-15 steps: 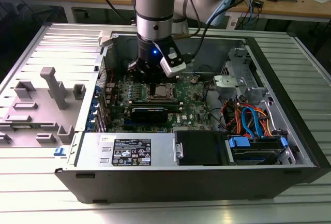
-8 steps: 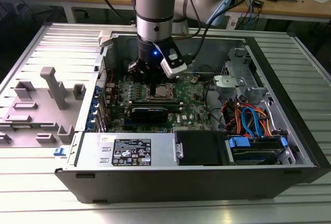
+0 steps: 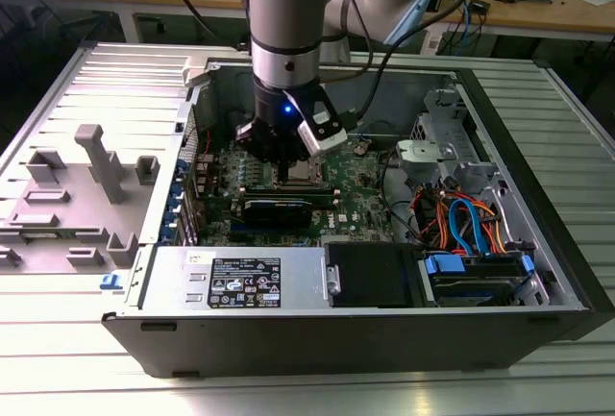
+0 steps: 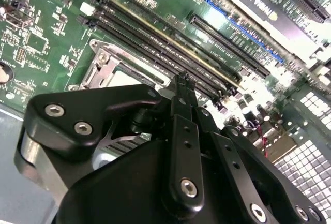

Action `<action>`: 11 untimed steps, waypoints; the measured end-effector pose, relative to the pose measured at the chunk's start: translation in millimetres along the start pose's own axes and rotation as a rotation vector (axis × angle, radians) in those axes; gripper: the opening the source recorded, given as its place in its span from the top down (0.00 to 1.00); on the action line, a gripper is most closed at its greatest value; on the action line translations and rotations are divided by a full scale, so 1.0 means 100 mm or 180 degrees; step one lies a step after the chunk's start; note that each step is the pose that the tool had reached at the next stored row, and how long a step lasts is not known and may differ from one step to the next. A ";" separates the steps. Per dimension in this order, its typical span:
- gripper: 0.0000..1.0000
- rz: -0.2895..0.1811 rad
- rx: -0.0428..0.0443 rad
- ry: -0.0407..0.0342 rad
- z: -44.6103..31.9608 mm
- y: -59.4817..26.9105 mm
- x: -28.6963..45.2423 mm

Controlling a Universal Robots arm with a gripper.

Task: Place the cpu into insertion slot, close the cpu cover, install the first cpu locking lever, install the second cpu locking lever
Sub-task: 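Install the second cpu locking lever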

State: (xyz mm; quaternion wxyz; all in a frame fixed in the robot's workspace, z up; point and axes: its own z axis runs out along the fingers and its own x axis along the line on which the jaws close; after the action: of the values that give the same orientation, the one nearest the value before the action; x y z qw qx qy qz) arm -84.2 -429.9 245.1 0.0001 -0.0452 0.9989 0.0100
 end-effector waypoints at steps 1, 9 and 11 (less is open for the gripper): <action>0.89 -0.0003 -0.0009 -0.0001 0.002 0.001 0.006; 0.89 -0.0034 -0.0075 -0.0006 0.074 0.005 0.068; 0.89 -0.0043 -0.0080 -0.0006 0.110 0.005 0.079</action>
State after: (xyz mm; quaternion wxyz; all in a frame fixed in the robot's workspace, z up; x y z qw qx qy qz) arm -92.1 -429.9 234.1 0.0005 -0.0519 0.9984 0.0226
